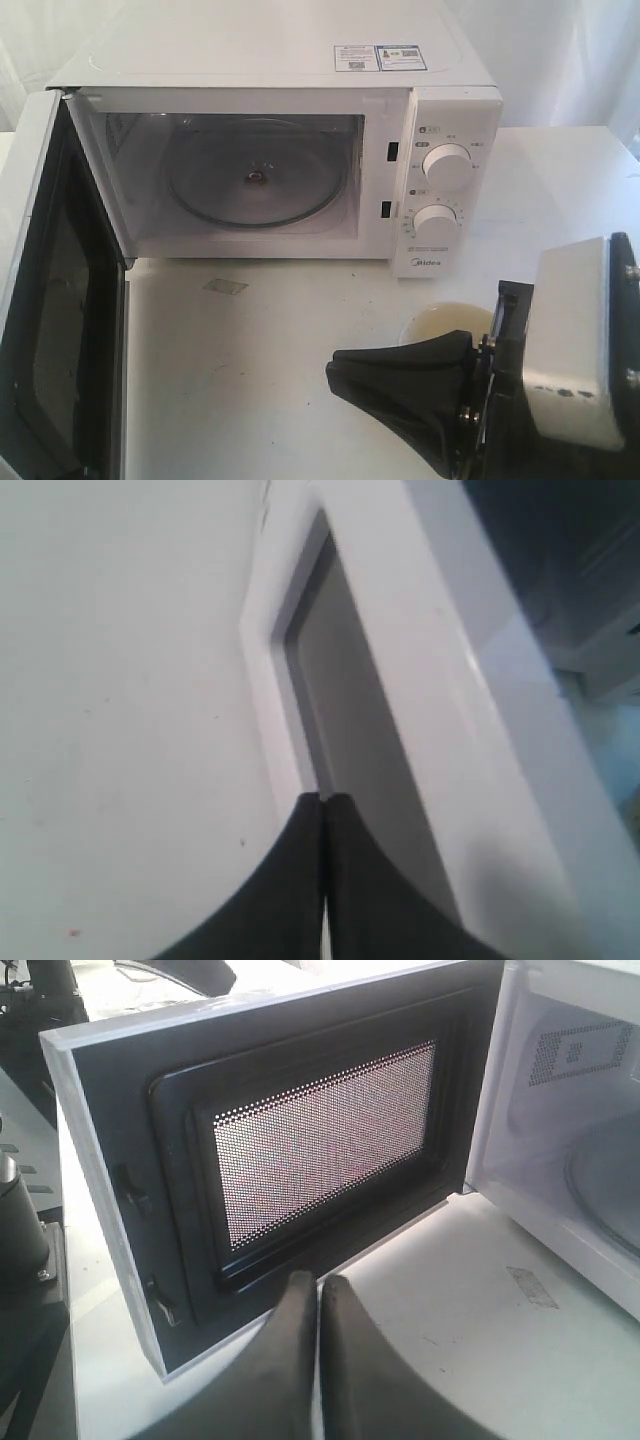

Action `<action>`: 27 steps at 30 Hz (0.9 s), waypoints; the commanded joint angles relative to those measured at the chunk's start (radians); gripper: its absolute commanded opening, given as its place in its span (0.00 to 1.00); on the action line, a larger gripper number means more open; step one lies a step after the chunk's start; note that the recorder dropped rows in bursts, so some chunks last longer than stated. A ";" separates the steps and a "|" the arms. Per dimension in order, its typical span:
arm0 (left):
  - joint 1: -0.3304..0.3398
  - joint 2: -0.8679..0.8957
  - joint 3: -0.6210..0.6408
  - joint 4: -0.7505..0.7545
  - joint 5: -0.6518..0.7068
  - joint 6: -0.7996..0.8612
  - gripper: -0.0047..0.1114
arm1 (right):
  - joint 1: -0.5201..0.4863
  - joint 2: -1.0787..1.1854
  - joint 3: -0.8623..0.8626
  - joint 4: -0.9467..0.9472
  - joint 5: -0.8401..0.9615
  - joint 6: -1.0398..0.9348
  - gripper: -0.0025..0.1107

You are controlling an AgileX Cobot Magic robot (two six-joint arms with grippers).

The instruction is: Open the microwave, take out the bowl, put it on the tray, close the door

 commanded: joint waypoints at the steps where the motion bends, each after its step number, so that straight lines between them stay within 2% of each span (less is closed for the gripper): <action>1: 0.001 0.009 0.005 -0.051 -0.038 0.097 0.04 | -0.006 -0.005 0.004 -0.007 -0.003 0.003 0.03; 7: 0.001 0.038 0.042 -0.137 -0.096 0.130 0.04 | -0.006 -0.005 0.004 -0.007 -0.003 0.003 0.03; 12: -0.001 0.113 0.050 -0.311 -0.110 0.341 0.04 | -0.006 -0.005 0.004 -0.007 -0.009 0.003 0.03; 17: -0.001 0.192 0.050 -0.580 -0.106 0.669 0.04 | -0.006 -0.005 0.004 -0.007 -0.026 0.003 0.03; 19: -0.001 0.225 0.050 -0.627 -0.089 0.750 0.04 | -0.006 -0.010 0.004 -0.010 -0.092 0.003 0.03; 24: -0.001 0.302 0.050 -0.790 -0.093 0.914 0.04 | -0.006 -0.088 0.002 -0.012 -0.429 0.003 0.03; 27: -0.003 0.351 0.050 -0.941 -0.093 1.065 0.04 | -0.006 -0.129 0.002 -0.018 -0.480 0.003 0.03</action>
